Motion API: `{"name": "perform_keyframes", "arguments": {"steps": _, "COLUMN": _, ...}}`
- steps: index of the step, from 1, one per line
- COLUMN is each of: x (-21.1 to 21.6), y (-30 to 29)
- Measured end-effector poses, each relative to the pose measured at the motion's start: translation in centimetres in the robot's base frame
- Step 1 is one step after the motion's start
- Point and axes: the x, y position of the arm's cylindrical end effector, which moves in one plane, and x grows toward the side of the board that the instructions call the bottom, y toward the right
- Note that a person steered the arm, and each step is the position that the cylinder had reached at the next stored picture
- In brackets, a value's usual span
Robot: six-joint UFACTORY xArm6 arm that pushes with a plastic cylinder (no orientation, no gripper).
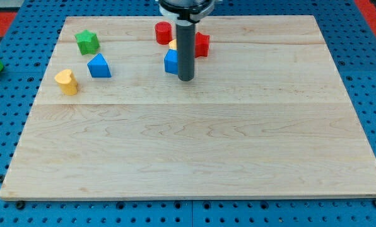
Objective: Move the yellow heart below to the yellow hexagon
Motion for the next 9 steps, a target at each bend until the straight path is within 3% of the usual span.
{"name": "perform_keyframes", "arguments": {"steps": 3, "x": 0.0, "y": -8.9}}
{"name": "perform_keyframes", "arguments": {"steps": 5, "x": -2.6, "y": -15.7}}
{"name": "perform_keyframes", "arguments": {"steps": 7, "x": -3.6, "y": -4.7}}
{"name": "perform_keyframes", "arguments": {"steps": 8, "x": -3.7, "y": -2.7}}
{"name": "perform_keyframes", "arguments": {"steps": 9, "x": -3.3, "y": 5.9}}
